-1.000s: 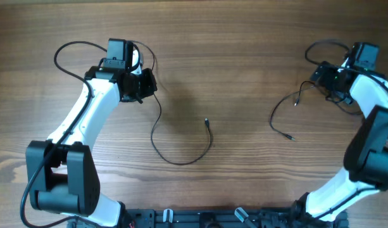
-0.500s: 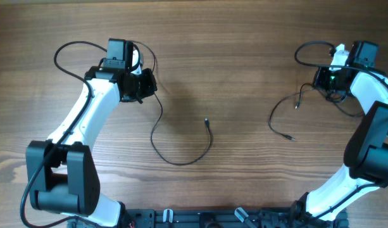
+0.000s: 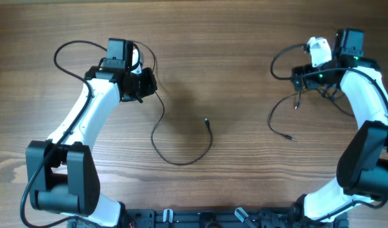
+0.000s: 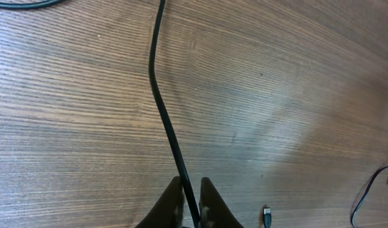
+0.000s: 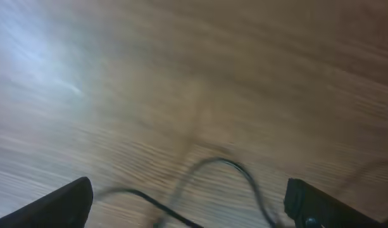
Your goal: Untangle cables
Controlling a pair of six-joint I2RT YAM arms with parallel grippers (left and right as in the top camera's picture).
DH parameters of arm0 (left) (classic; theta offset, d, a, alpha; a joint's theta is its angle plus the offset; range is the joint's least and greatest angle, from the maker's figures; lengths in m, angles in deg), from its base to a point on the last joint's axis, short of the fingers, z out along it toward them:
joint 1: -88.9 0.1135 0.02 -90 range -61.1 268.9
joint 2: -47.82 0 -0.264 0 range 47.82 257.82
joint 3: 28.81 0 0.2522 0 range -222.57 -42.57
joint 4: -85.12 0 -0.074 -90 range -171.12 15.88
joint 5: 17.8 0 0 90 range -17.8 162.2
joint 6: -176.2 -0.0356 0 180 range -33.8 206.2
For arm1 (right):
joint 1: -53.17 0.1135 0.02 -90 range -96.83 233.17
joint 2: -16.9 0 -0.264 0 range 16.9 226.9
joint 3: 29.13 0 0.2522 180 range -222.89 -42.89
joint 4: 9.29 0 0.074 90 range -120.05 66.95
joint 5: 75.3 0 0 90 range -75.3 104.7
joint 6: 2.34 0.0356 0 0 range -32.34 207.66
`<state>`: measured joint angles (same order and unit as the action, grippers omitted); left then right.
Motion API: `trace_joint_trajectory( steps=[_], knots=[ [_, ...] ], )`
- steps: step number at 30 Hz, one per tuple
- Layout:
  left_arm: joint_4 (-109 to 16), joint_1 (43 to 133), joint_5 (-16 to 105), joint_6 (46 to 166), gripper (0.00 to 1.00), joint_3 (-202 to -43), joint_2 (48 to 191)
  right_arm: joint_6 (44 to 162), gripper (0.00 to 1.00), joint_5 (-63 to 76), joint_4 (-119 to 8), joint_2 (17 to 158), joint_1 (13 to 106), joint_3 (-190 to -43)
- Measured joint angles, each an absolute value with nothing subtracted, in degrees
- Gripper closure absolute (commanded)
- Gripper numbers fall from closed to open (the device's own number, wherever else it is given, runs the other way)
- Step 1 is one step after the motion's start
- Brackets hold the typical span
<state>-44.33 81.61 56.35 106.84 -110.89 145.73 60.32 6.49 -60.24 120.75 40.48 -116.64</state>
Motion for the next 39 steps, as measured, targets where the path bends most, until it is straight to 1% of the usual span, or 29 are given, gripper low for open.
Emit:
trace_joint_trajectory(
  steps=[1, 3, 4, 5, 6, 7, 10, 13, 14, 15, 16, 17, 18, 19, 21, 22, 24, 26, 28, 29, 30, 31, 33, 34, 35, 39],
  knots=[
    [-44.30, 81.61, 56.35, 106.84, 0.87, -110.89, 145.73, 58.53, 0.11, 7.25, -60.37, 121.61, 39.57, -116.32],
    [-44.35, 81.61, 56.35, 106.86, 0.85, -110.89, 145.73, 55.73, 0.30, 8.26, -61.53, 123.31, 37.64, -115.35],
    [-44.63, 81.61, 56.35, 106.84, 0.84, -110.89, 145.73, 55.41, 0.42, 8.59, -62.16, 123.64, 37.12, -115.22],
    [-44.85, 81.61, 56.35, 106.84, 0.84, -110.89, 145.73, 54.58, 0.64, 9.05, -63.47, 123.75, 36.94, -115.22],
    [-44.96, 81.61, 56.35, 106.84, 0.85, -110.89, 145.73, 54.40, 0.88, 9.37, -64.39, 123.75, 36.94, -115.22],
    [-44.98, 81.61, 56.35, 106.84, 0.85, -110.89, 145.73, 54.03, 0.95, 9.66, -64.83, 123.75, 36.97, -115.18],
    [-45.38, 81.61, 56.35, 106.84, 0.85, -110.89, 145.73, 54.90, 0.96, 8.78, -65.00, 123.75, 36.99, -114.79],
    [-45.42, 81.61, 56.35, 106.84, 0.85, -110.89, 145.73, 59.49, 0.96, 2.31, -65.00, 123.75, 36.99, -114.63],
    [-45.42, 81.61, 56.35, 106.84, 0.85, -110.89, 145.73, 61.24, 0.92, 1.11, -64.83, 123.75, 36.99, -114.61],
    [-45.42, 81.61, 56.35, 106.84, 0.84, -110.89, 145.73, 66.12, 0.73, -0.38, -64.37, 123.75, 36.99, -114.61],
    [-45.42, 81.61, 56.35, 106.84, 0.83, -110.89, 145.73, 68.50, 0.60, -0.75, -64.39, 123.75, 36.99, -114.61],
    [-45.44, 81.61, 56.35, 106.84, 0.83, -110.89, 145.73, 73.53, 0.08, -0.03, -65.42, 123.75, 37.01, -115.11],
    [-45.48, 81.61, 56.35, 106.84, 0.82, -110.89, 145.73, 79.69, 0.00, 1.85, -66.71, 123.75, 37.01, -116.71],
    [-45.42, 81.61, 56.35, 106.84, 0.82, -110.89, 145.73, 86.55, 0.00, 4.76, -67.67, 123.73, 37.01, -118.76],
    [-45.05, 81.61, 56.35, 106.84, 0.82, -110.89, 145.73, 100.39, 0.00, 13.98, -68.59, 123.11, 36.99, -120.99],
    [-44.70, 81.61, 56.35, 106.84, 0.82, -110.89, 145.73, 105.04, 0.00, 18.14, -68.48, 122.96, 36.99, -121.04],
    [-44.35, 81.61, 56.35, 106.84, 0.81, -110.89, 145.73, 110.20, 0.00, 23.60, -65.83, 122.98, 36.83, -120.93],
    [-44.28, 81.61, 56.35, 106.84, 0.80, -110.89, 145.73, 112.08, 0.00, 25.35, -64.52, 123.81, 35.98, -120.93],
    [-44.24, 81.61, 56.35, 106.84, 0.79, -110.89, 145.73, 112.96, 0.00, 26.44, -64.13, 127.31, 33.14, -120.91],
    [-44.20, 81.61, 56.35, 106.84, 0.79, -110.89, 145.73, 111.25, 0.00, 25.66, -63.65, 128.45, 32.07, -120.86],
    [-44.13, 81.61, 56.35, 106.84, 0.78, -110.89, 145.73, 105.26, 0.02, 22.25, -62.95, 130.33, 30.45, -120.86],
    [-44.09, 81.61, 56.35, 106.84, 0.78, -110.89, 145.73, 100.89, 0.08, 19.14, -62.88, 131.62, 29.40, -120.75],
    [-44.09, 81.61, 56.35, 106.84, 0.78, -110.89, 145.73, 92.72, 0.36, 13.96, -63.43, 133.78, 28.64, -120.64],
    [-44.06, 81.61, 56.35, 106.84, 0.78, -110.89, 145.73, 88.85, 0.81, 10.88, -63.45, 133.80, 28.70, -120.75],
    [-44.04, 81.61, 56.35, 106.84, 0.78, -110.89, 145.73, 86.14, 0.95, 8.26, -63.51, 133.80, 28.75, -120.77],
    [-44.06, 81.61, 56.35, 106.84, 0.78, -110.89, 145.73, 81.20, 0.95, -6.76, -63.65, 135.31, 30.93, -120.60]
  ],
)
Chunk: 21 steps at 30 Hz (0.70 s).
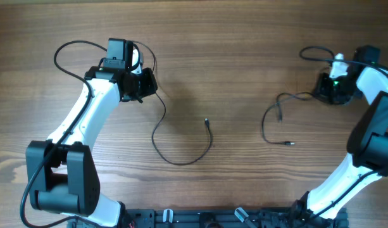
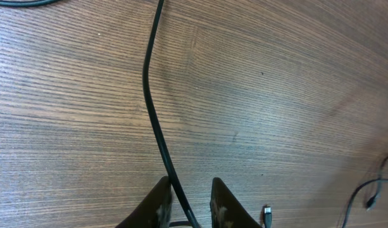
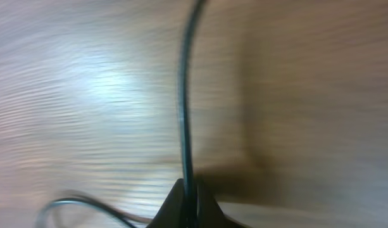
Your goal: Untangle cables
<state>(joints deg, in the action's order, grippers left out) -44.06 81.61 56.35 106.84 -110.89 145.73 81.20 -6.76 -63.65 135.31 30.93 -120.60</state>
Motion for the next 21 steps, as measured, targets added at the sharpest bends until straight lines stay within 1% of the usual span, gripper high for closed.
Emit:
trace_joint_trajectory(
  steps=[2, 4, 5, 8, 11, 14, 16, 19, 20, 21],
  knots=[
    [-44.11, 81.61, 56.35, 106.84, 0.79, -110.89, 145.73, 80.26, 0.95, -13.16, -63.14, 135.57, 35.22, -120.60],
    [-44.11, 81.61, 56.35, 106.84, 0.79, -110.89, 145.73, 80.19, 0.95, -15.72, -63.32, 135.57, 40.59, -121.65],
    [-44.11, 81.61, 56.35, 106.84, 0.79, -110.89, 145.73, 81.20, 0.95, -16.64, -63.71, 135.57, 43.52, -123.81],
    [-44.09, 81.61, 56.35, 106.84, 0.78, -110.89, 145.73, 82.99, 0.95, -18.43, -64.83, 135.27, 48.07, -133.04],
    [-44.15, 81.61, 56.35, 106.84, 0.78, -110.89, 145.73, 83.78, 0.95, -22.71, -62.36, 131.57, 49.75, -142.17],
    [-44.65, 81.61, 56.33, 106.84, 0.78, -110.89, 145.73, 85.31, 0.96, -25.29, -62.29, 122.70, 49.95, -148.12],
    [-44.70, 81.61, 56.35, 106.84, 0.78, -110.89, 145.73, 86.14, 0.95, -24.94, -68.78, 117.04, 49.95, -148.71],
    [-45.20, 81.61, 56.43, 106.84, 0.77, -110.89, 145.70, 85.90, 0.95, -22.56, -84.78, 112.64, 51.28, -149.21],
    [-45.57, 81.61, 56.48, 106.82, 0.77, -110.89, 145.70, 84.87, 0.95, -21.25, -87.29, 112.67, 52.51, -148.66],
    [-46.18, 81.61, 56.50, 106.84, 0.78, -110.89, 145.70, 84.06, 0.95, -18.43, -88.26, 112.86, 55.70, -145.47]
  ],
)
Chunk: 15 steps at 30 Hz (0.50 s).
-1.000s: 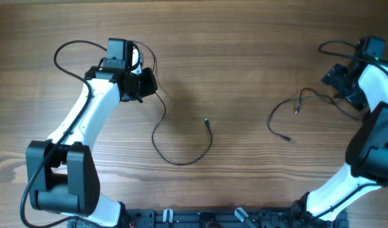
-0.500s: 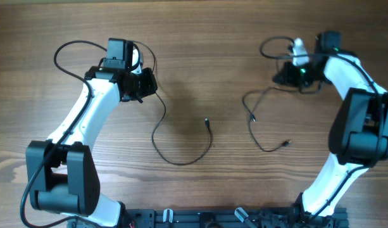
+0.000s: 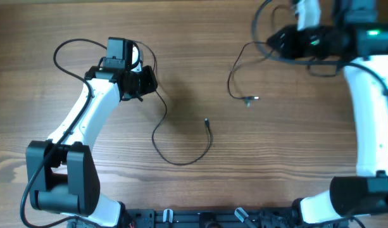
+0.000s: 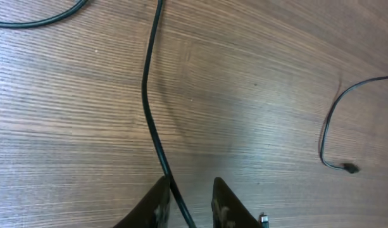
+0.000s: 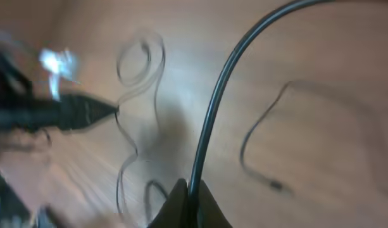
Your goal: Untangle cables
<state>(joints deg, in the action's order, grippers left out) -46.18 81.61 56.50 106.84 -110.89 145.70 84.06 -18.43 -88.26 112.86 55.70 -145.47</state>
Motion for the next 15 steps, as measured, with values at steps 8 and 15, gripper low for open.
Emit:
trace_joint_trajectory(
  steps=[8, 15],
  knots=[
    [-45.55, 81.61, 56.52, 106.84, 0.77, -110.89, 145.70, 93.55, 0.95, 2.07, -52.19, 115.55, 66.08, -113.34],
    [-45.51, 81.61, 56.52, 106.84, 0.77, -110.89, 145.70, 93.72, 0.34, 1.90, -38.66, 124.60, 65.88, -110.68]
  ],
)
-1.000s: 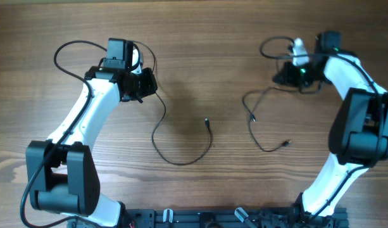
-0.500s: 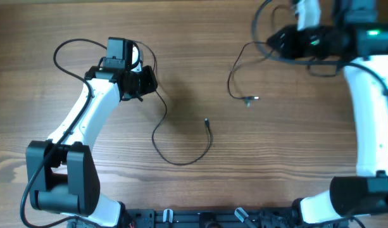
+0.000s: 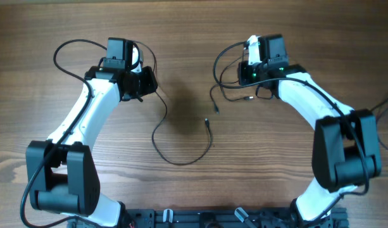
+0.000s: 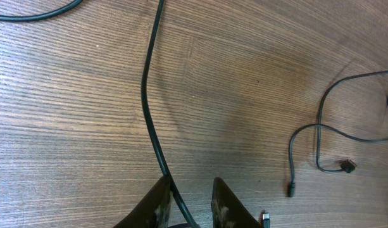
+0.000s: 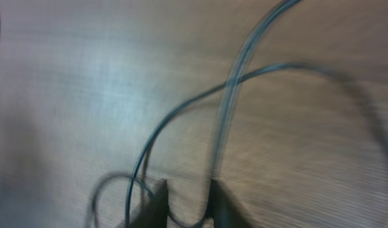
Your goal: Untangle cables
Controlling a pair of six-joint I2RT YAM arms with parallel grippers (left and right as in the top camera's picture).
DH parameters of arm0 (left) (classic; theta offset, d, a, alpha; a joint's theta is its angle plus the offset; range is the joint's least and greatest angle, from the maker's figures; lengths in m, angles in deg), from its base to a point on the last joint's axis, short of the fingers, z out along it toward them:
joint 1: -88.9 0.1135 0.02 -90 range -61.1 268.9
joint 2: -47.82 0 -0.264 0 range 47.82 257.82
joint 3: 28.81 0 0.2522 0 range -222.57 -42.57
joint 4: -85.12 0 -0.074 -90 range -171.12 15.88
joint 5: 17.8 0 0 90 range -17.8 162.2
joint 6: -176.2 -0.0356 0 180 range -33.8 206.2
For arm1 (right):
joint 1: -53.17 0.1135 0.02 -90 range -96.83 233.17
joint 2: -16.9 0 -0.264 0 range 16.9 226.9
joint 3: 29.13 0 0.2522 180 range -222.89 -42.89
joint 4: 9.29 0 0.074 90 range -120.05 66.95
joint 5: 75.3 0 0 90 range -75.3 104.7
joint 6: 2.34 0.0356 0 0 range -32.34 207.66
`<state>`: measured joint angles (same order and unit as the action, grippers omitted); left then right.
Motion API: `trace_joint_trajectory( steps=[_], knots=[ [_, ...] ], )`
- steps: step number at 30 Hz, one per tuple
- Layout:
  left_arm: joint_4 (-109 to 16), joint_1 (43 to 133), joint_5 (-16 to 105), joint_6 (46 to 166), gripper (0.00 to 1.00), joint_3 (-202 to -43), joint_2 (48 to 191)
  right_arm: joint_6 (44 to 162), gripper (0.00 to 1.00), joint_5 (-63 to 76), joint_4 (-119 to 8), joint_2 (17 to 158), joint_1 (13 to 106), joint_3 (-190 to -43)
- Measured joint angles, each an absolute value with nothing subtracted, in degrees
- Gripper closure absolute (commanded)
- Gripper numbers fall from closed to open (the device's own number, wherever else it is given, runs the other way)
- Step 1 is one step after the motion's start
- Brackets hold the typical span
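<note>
A thick black cable (image 3: 154, 136) loops from the far left through my left gripper (image 3: 146, 81) and curls down to its plug near the table's middle. In the left wrist view this cable (image 4: 146, 95) runs between the parted fingers of my left gripper (image 4: 188, 202), close to the left one. A thin dark cable (image 3: 214, 66) lies tangled on itself at centre top, beside my right gripper (image 3: 243, 71). The right wrist view is blurred. There my right gripper (image 5: 188, 202) stands with fingers apart, and the thin cable (image 5: 228, 95) curves between them.
The wooden table (image 3: 276, 164) fills the view. The thin cable's two plug ends (image 4: 290, 189) lie near the thick cable's plug (image 4: 265, 220). A dark rig bar (image 3: 200, 218) runs along the front edge. A wire shows at the right edge.
My right arm has come down from the top edge to the table's centre top. The thin cable now lies there, and the right jaws have parted. The left arm has not moved.
First my left gripper was shut on the thick cable and the right was open at the far right. Then the left had opened and the right had shut on the thin cable. The right then held it at the top edge; now it lies at centre top.
</note>
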<state>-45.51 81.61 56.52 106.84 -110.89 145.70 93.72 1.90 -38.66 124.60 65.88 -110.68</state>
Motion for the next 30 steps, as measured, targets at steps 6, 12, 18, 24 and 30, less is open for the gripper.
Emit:
trace_joint_trajectory(
  steps=[6, 12, 18, 24, 30],
  knots=[
    [-45.70, 81.61, 56.52, 106.84, 0.76, -110.89, 145.70, 80.72, 0.00, -3.24, -47.30, 127.38, 67.57, -110.46],
    [-45.79, 81.61, 56.52, 106.84, 0.76, -110.89, 145.70, 68.78, 0.00, 2.90, -42.34, 127.38, 73.07, -110.39],
    [-45.81, 81.61, 56.52, 106.84, 0.77, -110.89, 145.70, 65.53, 0.33, 9.68, -37.81, 128.03, 75.96, -110.39],
    [-45.55, 81.61, 56.52, 106.84, 0.77, -110.89, 145.70, 70.95, 0.96, 8.89, -40.17, 130.94, 76.02, -110.41],
    [-45.55, 81.61, 56.52, 106.84, 0.77, -110.89, 145.70, 80.04, 0.95, 8.13, -43.08, 131.66, 74.82, -112.51]
  ],
)
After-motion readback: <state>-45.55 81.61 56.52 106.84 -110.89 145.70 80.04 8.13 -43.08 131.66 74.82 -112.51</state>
